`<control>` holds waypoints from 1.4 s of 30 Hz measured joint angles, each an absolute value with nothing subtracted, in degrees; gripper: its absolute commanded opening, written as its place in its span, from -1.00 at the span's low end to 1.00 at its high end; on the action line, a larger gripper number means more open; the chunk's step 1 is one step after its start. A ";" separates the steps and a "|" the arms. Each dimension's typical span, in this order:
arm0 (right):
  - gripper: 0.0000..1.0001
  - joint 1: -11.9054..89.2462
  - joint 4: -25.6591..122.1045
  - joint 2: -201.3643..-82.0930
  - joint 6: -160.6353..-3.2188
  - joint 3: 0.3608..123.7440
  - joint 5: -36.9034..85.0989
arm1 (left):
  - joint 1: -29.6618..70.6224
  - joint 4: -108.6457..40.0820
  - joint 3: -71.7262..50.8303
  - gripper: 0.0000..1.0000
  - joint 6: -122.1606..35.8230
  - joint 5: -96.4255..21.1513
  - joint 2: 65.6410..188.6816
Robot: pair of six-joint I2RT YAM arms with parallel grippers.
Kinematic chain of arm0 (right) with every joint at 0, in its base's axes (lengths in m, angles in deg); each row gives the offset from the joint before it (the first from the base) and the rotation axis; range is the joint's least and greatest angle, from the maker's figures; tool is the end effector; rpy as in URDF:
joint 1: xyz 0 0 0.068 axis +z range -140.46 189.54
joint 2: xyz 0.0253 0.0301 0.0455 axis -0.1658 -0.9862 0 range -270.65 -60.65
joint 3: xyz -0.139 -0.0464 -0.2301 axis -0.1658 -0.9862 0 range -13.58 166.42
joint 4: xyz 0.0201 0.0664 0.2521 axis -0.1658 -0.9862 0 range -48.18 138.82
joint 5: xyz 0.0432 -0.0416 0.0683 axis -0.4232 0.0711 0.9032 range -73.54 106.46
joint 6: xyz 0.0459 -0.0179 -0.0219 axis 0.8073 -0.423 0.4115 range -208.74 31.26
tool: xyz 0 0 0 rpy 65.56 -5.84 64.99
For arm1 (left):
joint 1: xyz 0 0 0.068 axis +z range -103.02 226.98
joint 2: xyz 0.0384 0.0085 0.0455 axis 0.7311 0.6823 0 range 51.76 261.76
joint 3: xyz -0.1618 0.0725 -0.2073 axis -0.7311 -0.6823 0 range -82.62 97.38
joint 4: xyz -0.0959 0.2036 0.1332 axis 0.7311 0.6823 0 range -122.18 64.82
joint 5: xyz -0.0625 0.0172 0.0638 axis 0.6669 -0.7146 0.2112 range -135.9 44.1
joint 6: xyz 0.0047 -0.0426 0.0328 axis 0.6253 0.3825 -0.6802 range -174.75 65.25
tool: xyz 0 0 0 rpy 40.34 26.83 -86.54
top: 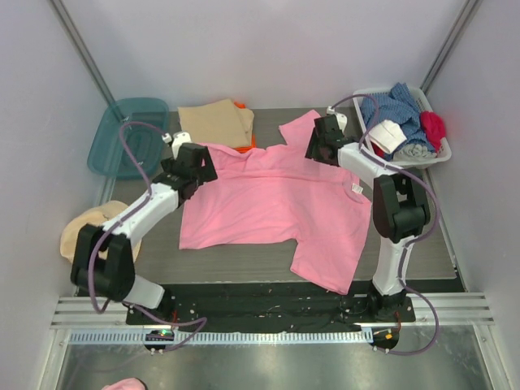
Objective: Fold and stack the t-shirts
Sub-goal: Flatten the tshirt out
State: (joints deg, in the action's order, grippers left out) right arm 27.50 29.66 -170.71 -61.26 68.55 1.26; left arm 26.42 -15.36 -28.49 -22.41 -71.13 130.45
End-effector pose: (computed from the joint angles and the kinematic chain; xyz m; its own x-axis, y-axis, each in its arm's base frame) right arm 0.4108 0.1234 0.2203 -0.6770 0.2487 -0.6927 0.2082 0.9674 0.1439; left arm 0.2823 -0.0898 0.2547 -0.5327 -0.3171 -0.7846 -0.3157 0.9347 -0.1634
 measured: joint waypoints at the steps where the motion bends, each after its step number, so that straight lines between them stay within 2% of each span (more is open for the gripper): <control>1: 0.19 27.21 29.73 -171.89 -61.61 69.77 1.39 | 26.60 -16.36 -26.50 0.85 -23.15 -71.20 133.38; 4: 0.19 26.21 29.09 -176.35 -62.74 74.12 1.82 | 27.08 -20.04 -19.92 0.79 -25.60 -71.26 143.24; 11: 0.19 24.74 26.88 -184.61 -64.47 80.00 4.34 | 27.23 -21.72 -11.61 0.59 -27.37 -69.21 157.34; 19: 0.20 24.02 25.44 -186.07 -64.86 81.57 6.26 | 27.23 -20.78 -7.57 0.51 -27.44 -67.53 165.90; 28: 0.22 22.97 23.80 -190.20 -65.80 87.63 7.68 | 28.00 -19.10 -2.13 0.50 -27.53 -67.50 170.36; 42: 0.27 20.29 21.62 -199.43 -67.51 102.64 10.37 | 30.05 -19.07 -0.95 0.50 -26.89 -66.26 171.19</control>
